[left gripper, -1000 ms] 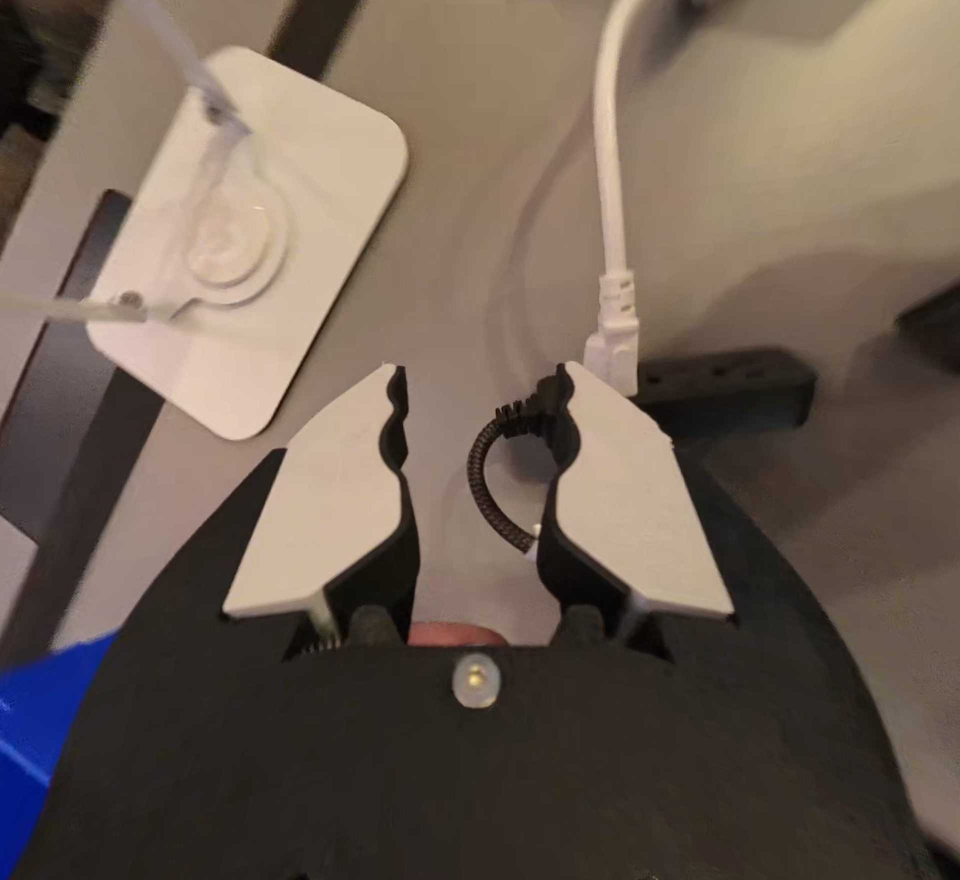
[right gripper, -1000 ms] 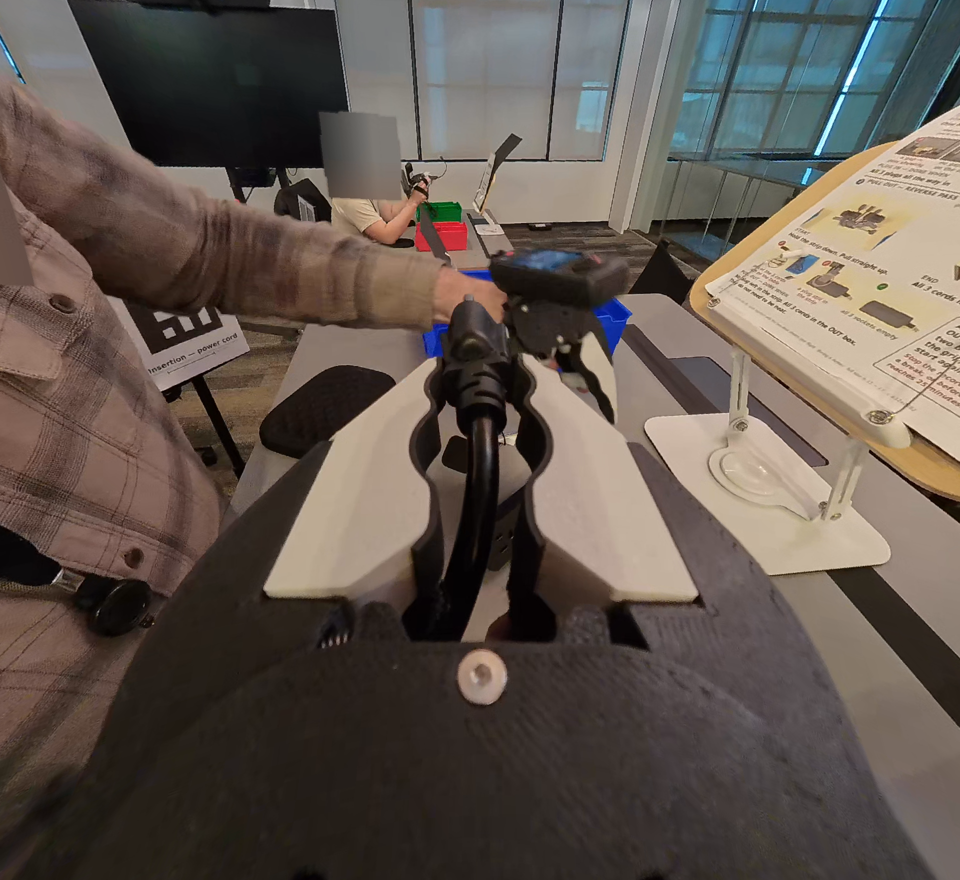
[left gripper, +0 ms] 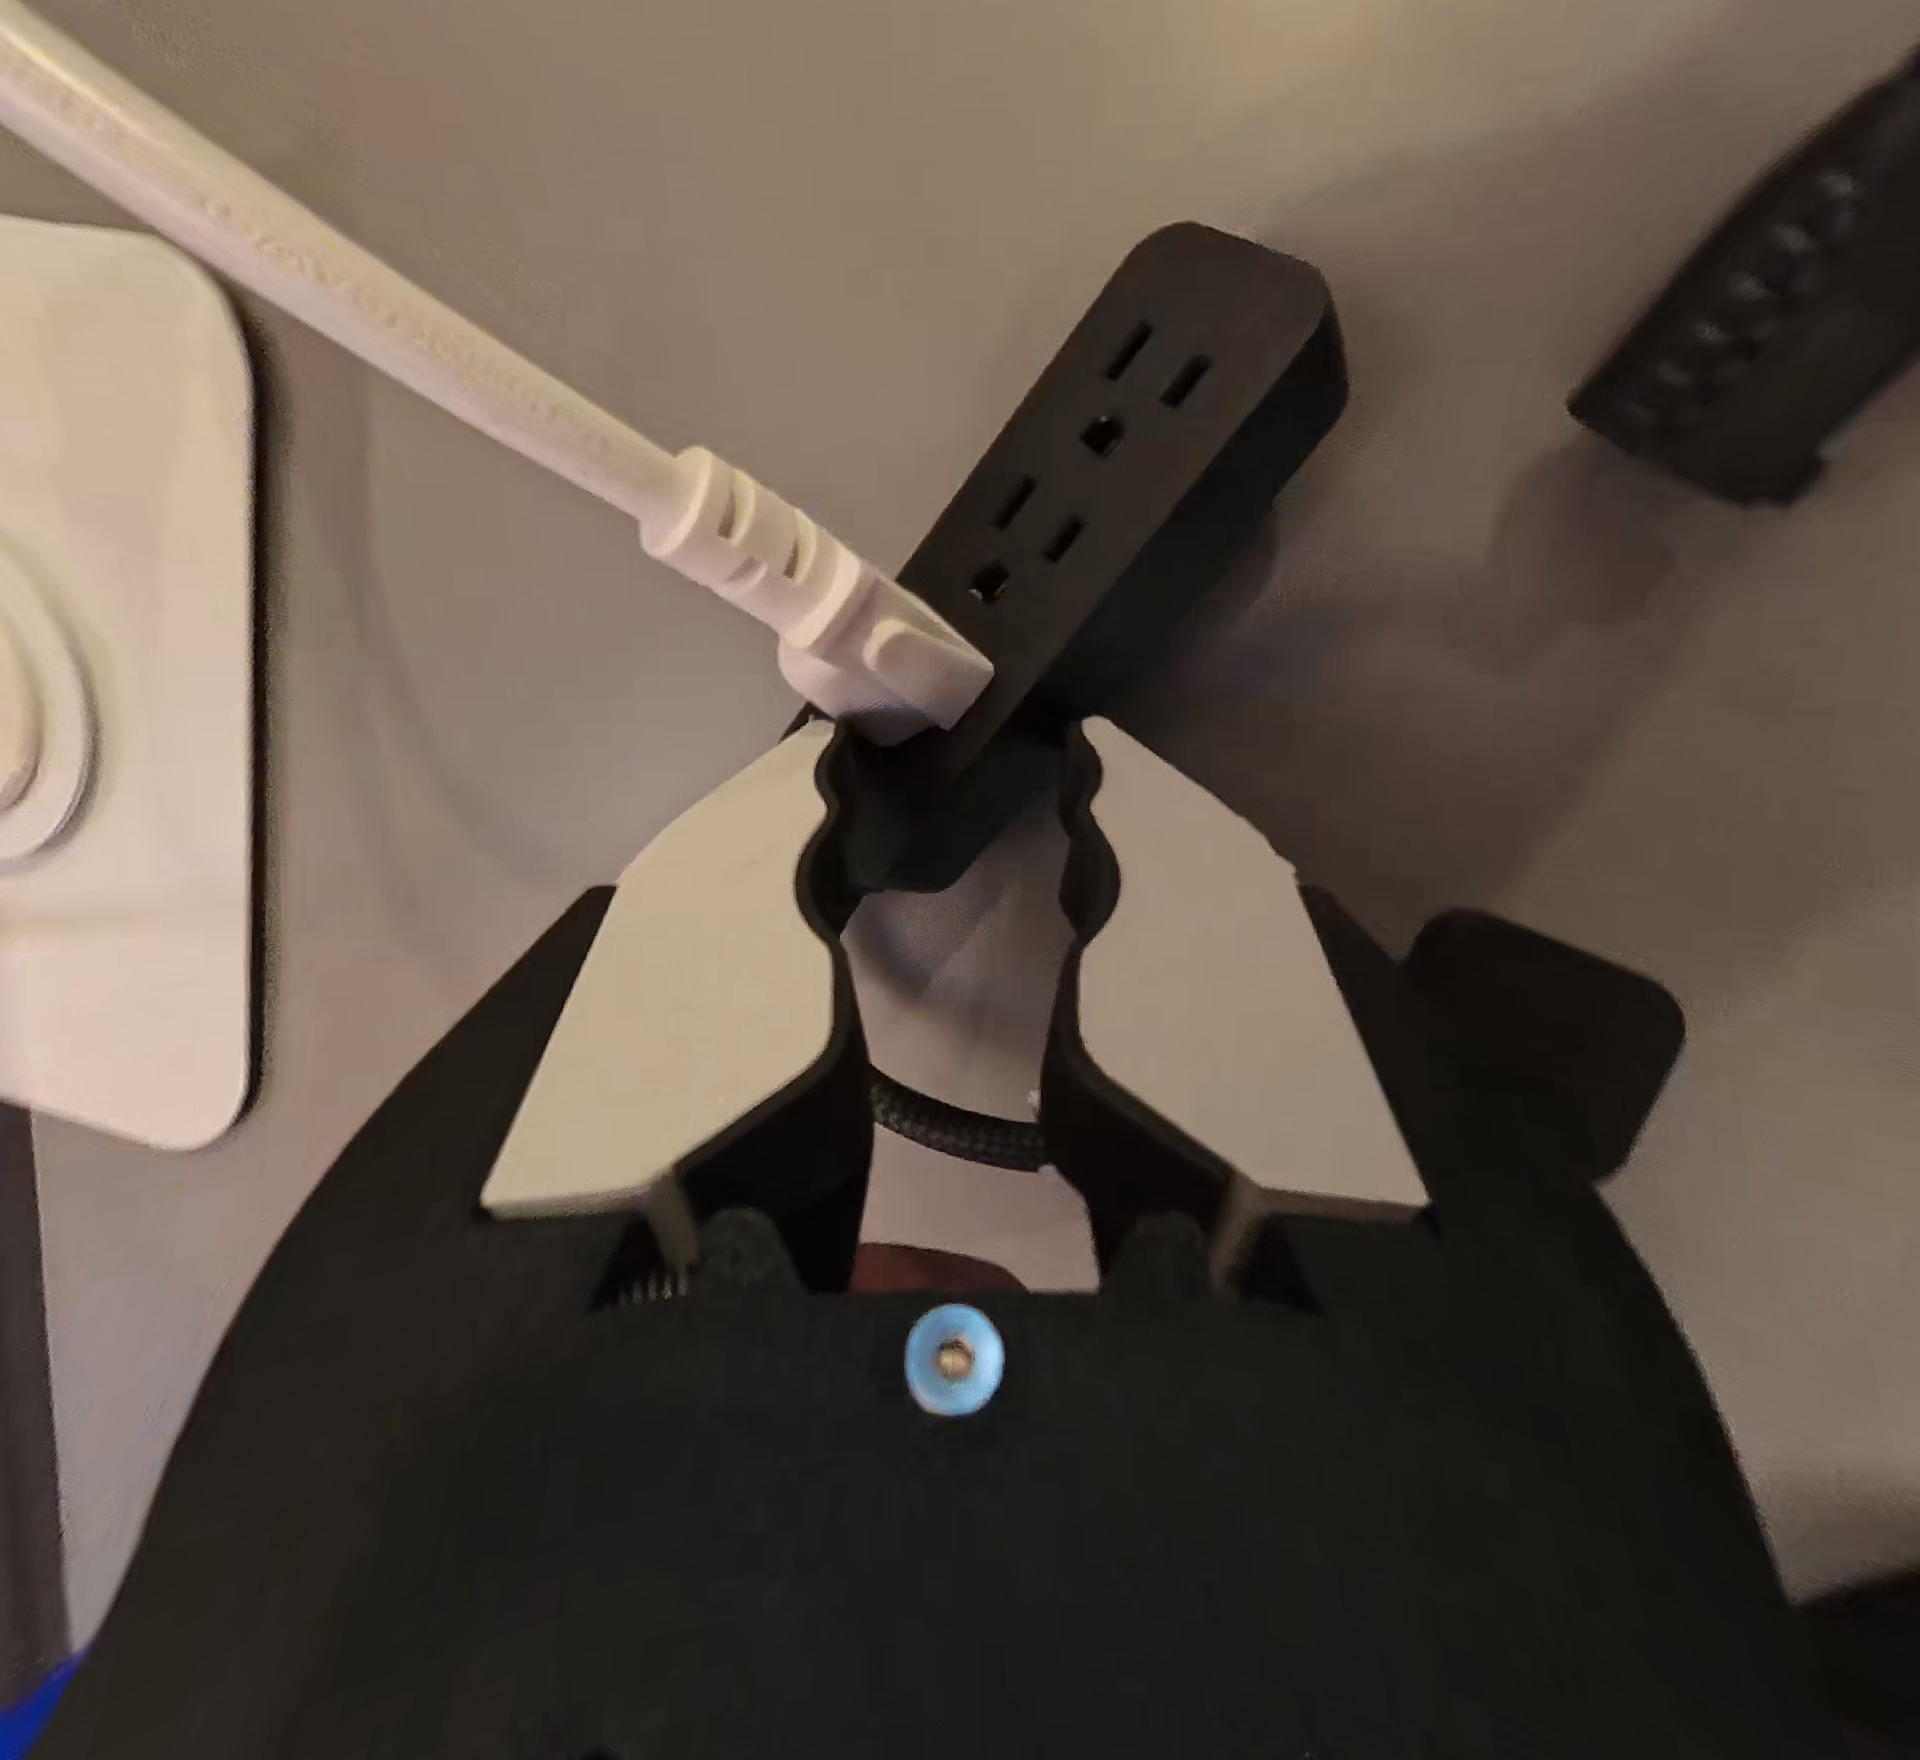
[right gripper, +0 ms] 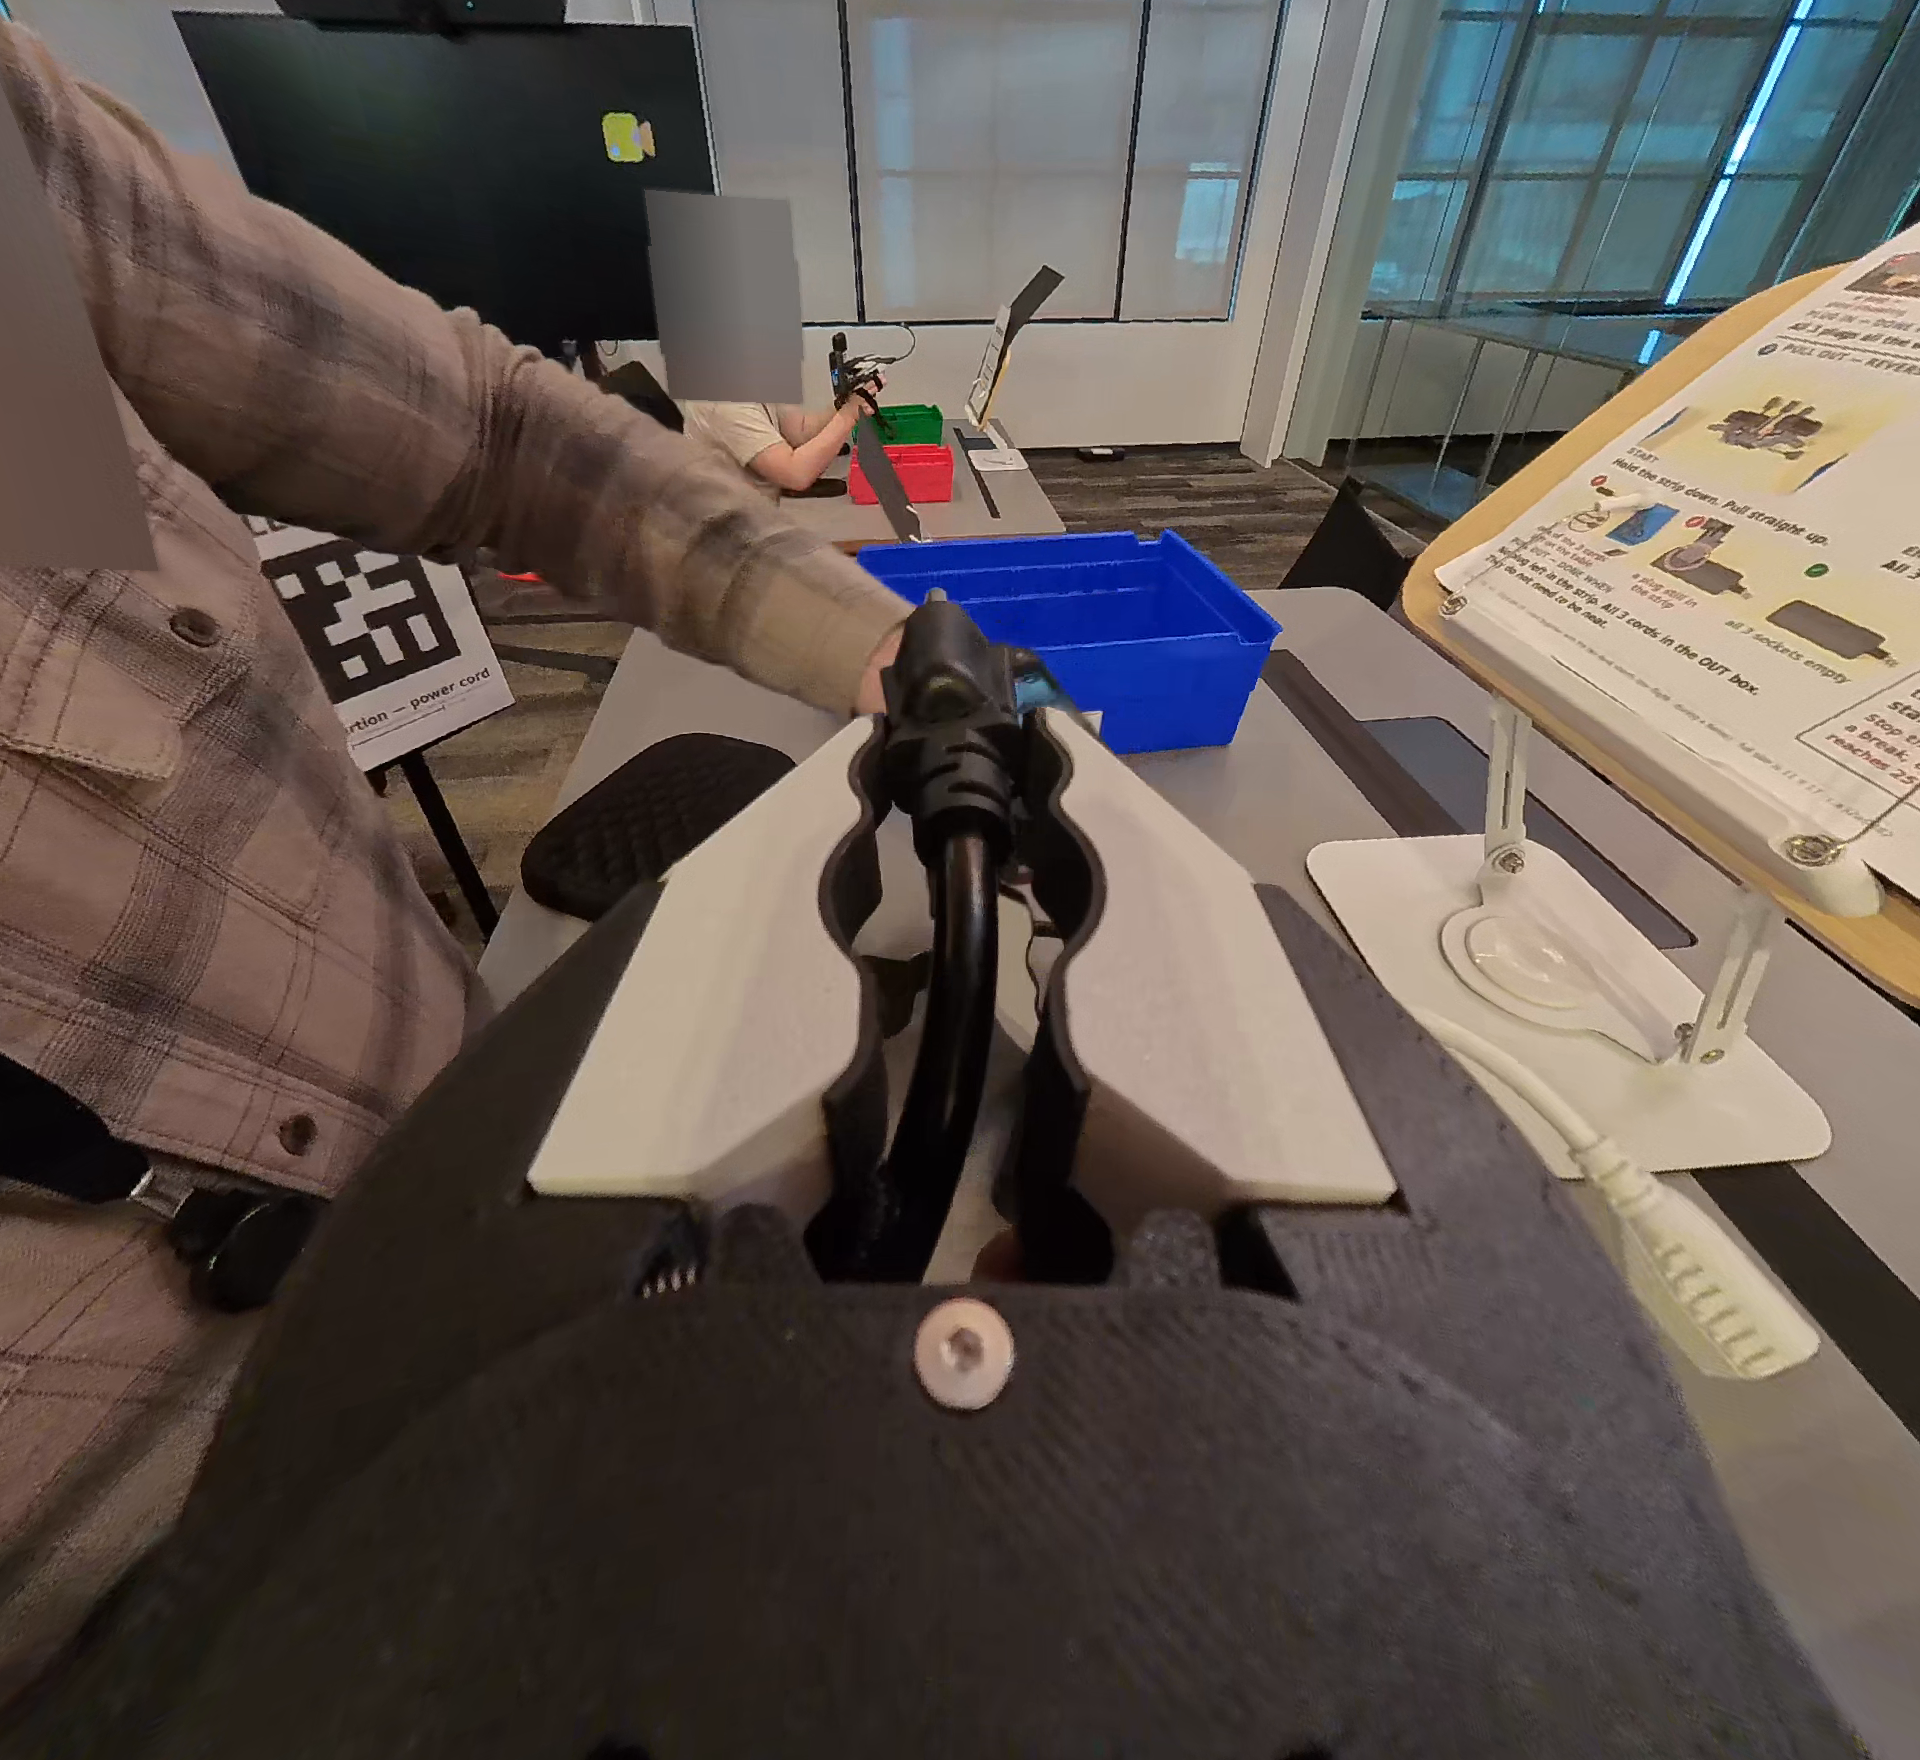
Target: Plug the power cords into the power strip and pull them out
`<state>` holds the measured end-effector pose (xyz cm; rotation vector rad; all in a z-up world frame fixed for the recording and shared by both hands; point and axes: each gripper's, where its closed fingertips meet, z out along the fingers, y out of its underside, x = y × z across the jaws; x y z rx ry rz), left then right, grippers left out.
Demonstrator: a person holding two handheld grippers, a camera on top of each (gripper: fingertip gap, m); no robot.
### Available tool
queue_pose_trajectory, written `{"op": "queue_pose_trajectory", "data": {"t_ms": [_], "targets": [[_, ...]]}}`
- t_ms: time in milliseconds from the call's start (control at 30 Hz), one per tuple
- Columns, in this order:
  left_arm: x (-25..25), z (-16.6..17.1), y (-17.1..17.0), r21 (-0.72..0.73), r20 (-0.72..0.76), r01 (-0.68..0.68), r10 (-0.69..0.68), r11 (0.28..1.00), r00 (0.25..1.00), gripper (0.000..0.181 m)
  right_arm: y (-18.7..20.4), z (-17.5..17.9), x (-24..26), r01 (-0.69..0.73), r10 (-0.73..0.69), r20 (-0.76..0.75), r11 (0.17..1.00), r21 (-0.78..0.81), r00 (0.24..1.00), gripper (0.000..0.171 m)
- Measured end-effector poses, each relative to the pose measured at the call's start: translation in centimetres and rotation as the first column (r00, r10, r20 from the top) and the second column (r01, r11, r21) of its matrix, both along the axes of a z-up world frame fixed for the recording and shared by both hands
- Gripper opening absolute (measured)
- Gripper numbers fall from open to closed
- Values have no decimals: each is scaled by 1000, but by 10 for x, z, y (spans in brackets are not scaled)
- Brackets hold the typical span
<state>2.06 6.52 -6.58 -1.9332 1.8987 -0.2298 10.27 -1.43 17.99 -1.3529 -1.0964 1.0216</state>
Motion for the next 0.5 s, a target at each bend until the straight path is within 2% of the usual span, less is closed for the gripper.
{"op": "queue_pose_trajectory", "data": {"t_ms": [133,233,500], "targets": [[0,-5,-2,214,23,-147,146,966,989,35,3,-4,-1,29,-29,31,1000,5,999,22],[-4,-8,-3,360,-40,-160,186,919,982,30,7,-12,0,64,-64,82,998,-4,995,22],[3,-7,-2,346,-13,-282,305,895,952,27,18,-52,1,148,-137,318,989,-10,938,22]]}}
